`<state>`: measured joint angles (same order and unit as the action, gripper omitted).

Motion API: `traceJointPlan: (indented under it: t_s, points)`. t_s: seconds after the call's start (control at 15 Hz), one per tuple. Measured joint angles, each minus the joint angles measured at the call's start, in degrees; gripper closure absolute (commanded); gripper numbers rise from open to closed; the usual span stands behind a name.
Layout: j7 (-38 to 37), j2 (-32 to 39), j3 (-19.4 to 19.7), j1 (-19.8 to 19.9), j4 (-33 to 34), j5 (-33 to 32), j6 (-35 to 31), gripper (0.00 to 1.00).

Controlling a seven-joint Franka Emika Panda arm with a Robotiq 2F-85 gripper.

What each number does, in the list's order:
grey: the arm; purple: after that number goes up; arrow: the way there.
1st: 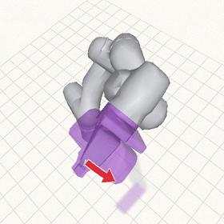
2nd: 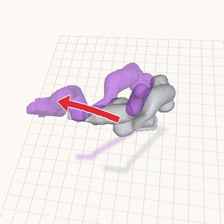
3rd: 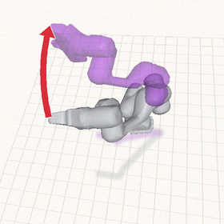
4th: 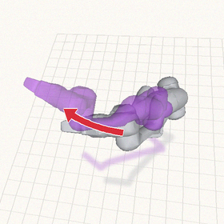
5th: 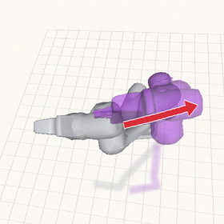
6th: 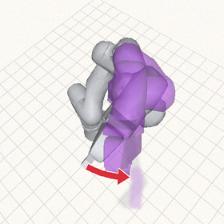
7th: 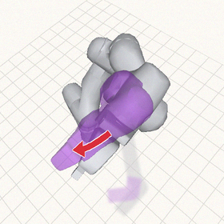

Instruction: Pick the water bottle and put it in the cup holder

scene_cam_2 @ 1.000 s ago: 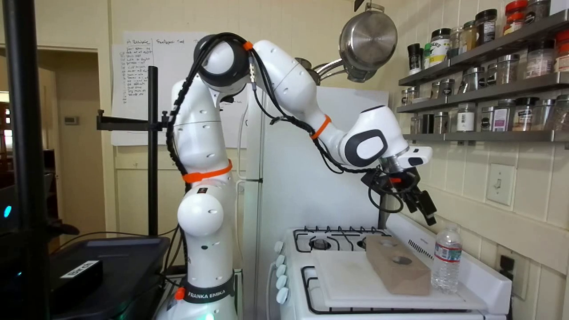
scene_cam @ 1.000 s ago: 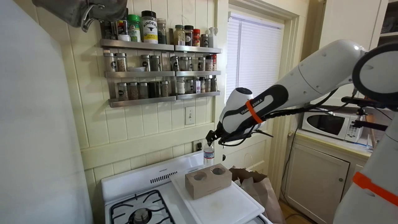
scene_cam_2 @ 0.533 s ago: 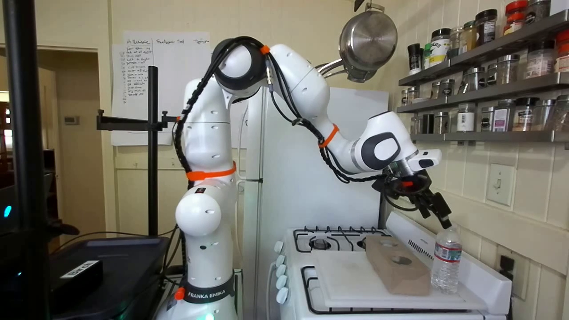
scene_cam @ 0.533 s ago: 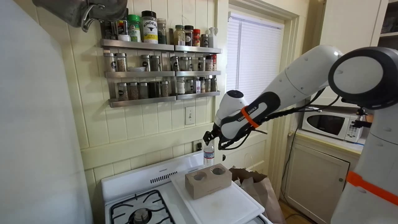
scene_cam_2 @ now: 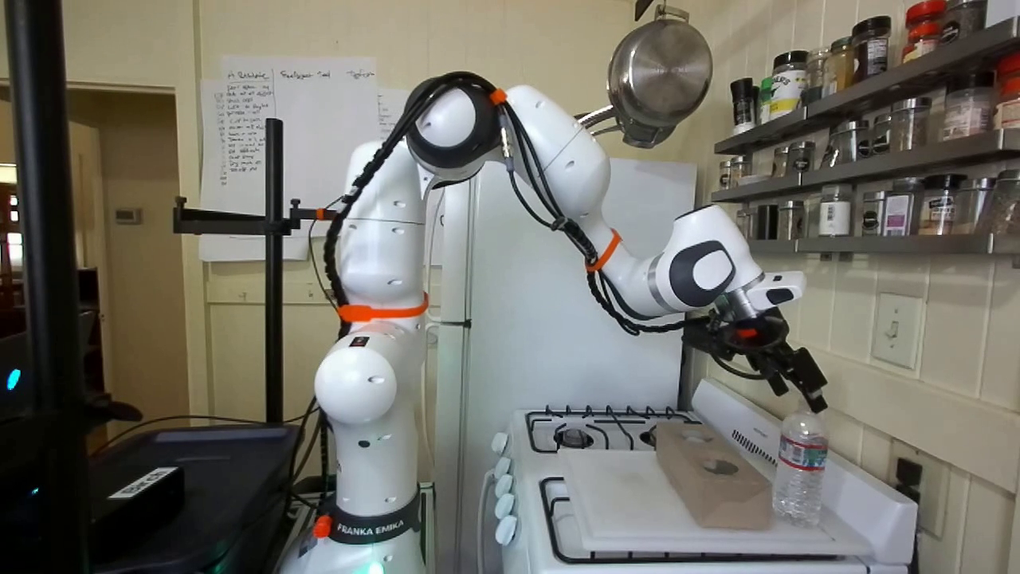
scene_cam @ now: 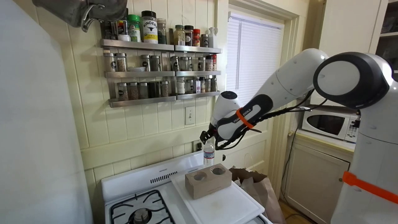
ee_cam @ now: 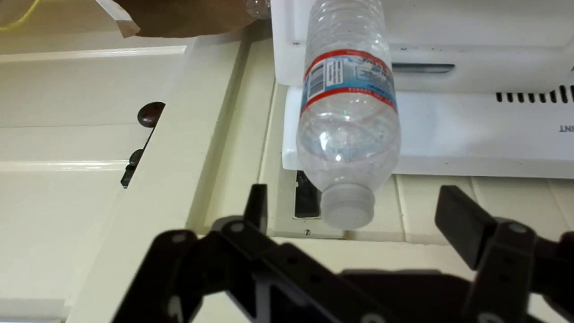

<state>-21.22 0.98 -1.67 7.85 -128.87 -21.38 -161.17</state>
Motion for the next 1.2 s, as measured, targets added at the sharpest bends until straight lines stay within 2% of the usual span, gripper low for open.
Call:
traceJointPlan:
  t_s: [0.07, 0.13, 0.47, 0.53, 0.6, 0.67, 0.73, 0.87, 0.93, 1.2]
  points:
    - [0.0, 0.5, 0.0, 0.0, 0.5, -0.1, 0.0, 0.28]
    - [0.0, 1.0, 0.0, -0.1, 1.0, -0.2, 0.0, 0.40]
    - [0.0, 2.9, -0.1, -0.5, 2.8, -0.2, 0.0, 0.81]
    - [0.0, 3.1, -0.1, -0.6, 3.1, -0.2, 0.0, 0.82]
    - [0.0, 3.2, -0.1, -0.7, 3.3, -0.2, 0.0, 0.78]
    - [0.0, 3.3, -0.1, -0.8, 3.6, -0.2, 0.0, 0.78]
    - [0.0, 3.4, -0.1, -0.8, 3.7, -0.4, 0.0, 0.92]
    - [-0.2, 3.6, 0.0, -0.9, 4.0, -0.7, 0.0, 0.88]
    - [-0.3, 3.7, 0.0, -0.9, 4.1, -1.0, 0.0, 0.92]
    - [-1.1, 4.0, 0.0, -0.9, 4.4, -1.8, 0.0, 0.92]
